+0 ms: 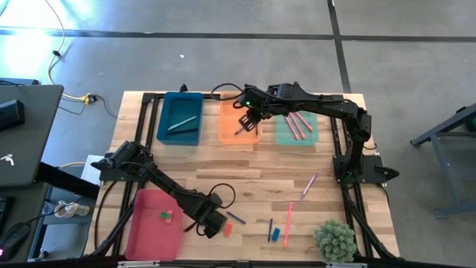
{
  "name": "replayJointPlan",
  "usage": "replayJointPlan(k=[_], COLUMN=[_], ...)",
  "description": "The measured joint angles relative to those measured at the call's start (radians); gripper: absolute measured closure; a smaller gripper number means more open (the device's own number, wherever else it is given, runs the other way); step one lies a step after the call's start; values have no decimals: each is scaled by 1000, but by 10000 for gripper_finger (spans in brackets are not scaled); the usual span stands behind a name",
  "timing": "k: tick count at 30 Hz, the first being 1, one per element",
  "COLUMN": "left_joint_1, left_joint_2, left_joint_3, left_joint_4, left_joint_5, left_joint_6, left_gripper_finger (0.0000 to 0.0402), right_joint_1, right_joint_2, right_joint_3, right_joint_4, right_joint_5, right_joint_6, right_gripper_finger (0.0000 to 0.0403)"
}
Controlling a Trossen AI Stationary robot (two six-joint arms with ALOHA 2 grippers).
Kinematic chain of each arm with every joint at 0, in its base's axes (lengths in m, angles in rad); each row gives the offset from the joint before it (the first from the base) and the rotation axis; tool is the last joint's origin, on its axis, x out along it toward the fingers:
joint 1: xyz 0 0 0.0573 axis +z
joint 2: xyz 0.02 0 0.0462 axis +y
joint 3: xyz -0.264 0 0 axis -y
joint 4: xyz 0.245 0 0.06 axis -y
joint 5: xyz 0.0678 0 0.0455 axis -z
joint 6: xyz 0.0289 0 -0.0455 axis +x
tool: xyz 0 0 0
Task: Sort crayons/erasers/pens/pencils in bins
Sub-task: Put the black pen into the blue bin
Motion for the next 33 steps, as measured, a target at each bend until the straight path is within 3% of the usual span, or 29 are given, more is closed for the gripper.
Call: replayJointPlan(k=[18, 26, 33], left_joint_1=[56, 151, 301], left_joint_2=[-183, -373, -543], left_joint_3=[-1, -1, 1], left_joint_4=[7, -89, -126], left_joint_5=[-91, -259, -361], left_joint_6=[95, 180, 301], left_gripper_finger=[394, 394, 394], right_joint_1=[0, 17, 62], right_joint_2=[-58, -142, -177], right_joint_3=[0, 0, 0], right_joint_4=[-61, -70, -85], right_joint_5=[0, -5, -5], right_joint_6=[-29, -44, -37], right_gripper_finger=[282, 282, 282])
